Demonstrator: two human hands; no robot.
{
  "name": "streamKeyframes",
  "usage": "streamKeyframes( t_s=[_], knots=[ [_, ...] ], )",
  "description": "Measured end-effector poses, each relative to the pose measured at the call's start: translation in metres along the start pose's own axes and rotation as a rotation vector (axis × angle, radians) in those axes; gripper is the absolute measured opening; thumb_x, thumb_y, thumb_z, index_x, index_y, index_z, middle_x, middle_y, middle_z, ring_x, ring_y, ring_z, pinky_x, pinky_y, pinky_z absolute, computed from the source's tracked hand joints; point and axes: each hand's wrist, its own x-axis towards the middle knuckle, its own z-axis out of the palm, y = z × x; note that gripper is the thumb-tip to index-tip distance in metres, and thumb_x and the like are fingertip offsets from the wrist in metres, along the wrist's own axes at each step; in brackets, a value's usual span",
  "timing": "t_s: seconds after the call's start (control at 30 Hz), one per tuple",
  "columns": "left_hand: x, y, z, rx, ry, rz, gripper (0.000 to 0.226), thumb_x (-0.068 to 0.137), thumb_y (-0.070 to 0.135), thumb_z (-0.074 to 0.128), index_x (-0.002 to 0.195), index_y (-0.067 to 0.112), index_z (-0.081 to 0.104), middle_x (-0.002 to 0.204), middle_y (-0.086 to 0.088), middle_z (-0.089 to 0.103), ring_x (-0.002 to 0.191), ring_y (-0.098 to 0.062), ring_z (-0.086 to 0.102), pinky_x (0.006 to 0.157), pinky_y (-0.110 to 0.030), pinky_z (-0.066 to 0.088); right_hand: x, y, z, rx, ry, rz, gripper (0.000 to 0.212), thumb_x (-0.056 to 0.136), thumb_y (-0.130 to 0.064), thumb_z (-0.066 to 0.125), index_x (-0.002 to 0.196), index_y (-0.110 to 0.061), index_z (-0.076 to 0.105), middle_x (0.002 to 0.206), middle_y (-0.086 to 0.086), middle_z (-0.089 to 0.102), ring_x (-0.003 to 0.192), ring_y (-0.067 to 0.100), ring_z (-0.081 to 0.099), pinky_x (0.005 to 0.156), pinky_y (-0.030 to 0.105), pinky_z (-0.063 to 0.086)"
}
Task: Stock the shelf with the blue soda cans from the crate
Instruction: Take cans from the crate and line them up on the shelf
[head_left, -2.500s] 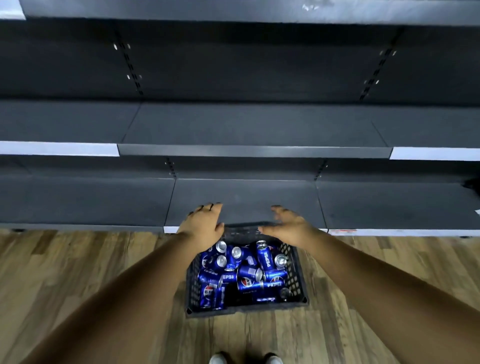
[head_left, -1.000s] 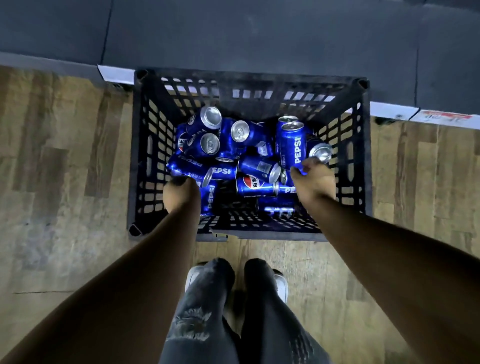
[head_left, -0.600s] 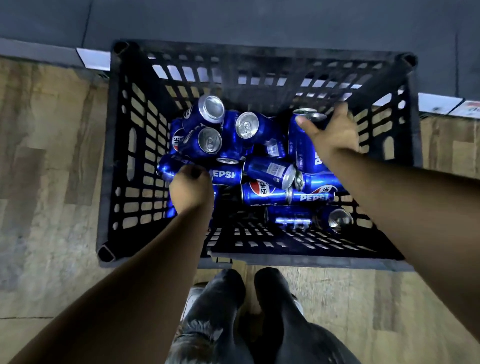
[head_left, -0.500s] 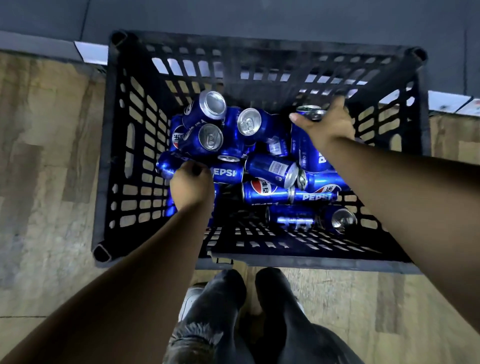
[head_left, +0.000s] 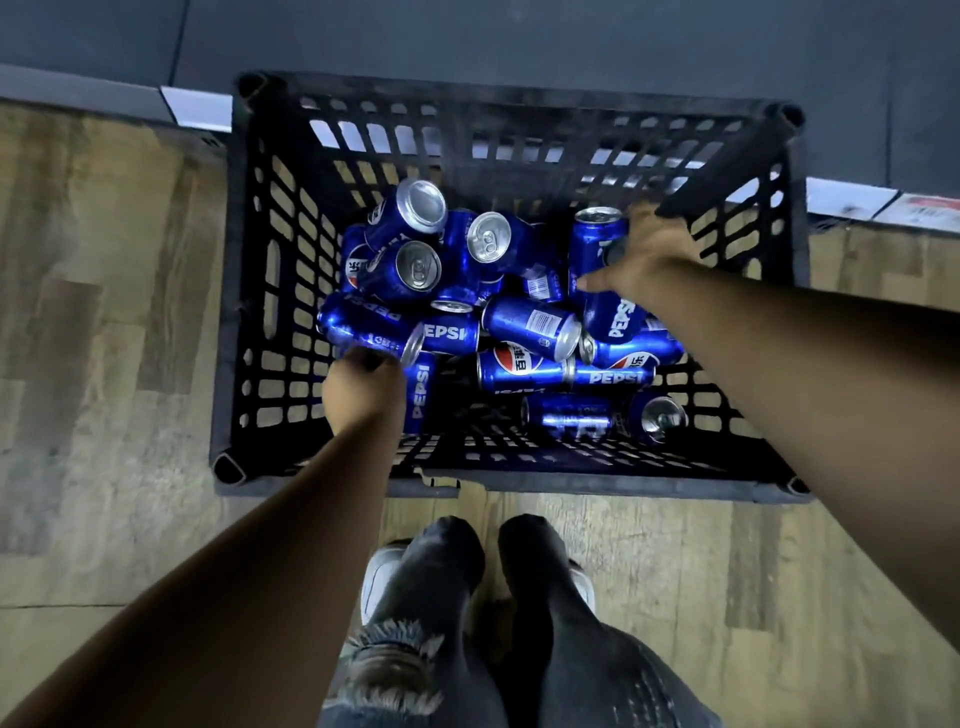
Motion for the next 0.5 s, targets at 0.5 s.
streamKeyframes(
  t_s=[0.5],
  knots=[
    [-0.130,0.127,-0.112,-0.070,-0.312,-0.220,0.017,0.095,0.013,0.046,0.091,0.005,0.061,0.085,-0.014,0.064,0.079,-0.027,0.064,0.070,-0.037,0.050,-0.168,-0.006,-0.137,0.309,-0.058,0.109,0.077,0.070,-0.049,0.076,0.130,-0.008,0.051,0.129,0.014,0.053,0.114,0.028,0.055,0.076,0.026,0.041]
  ],
)
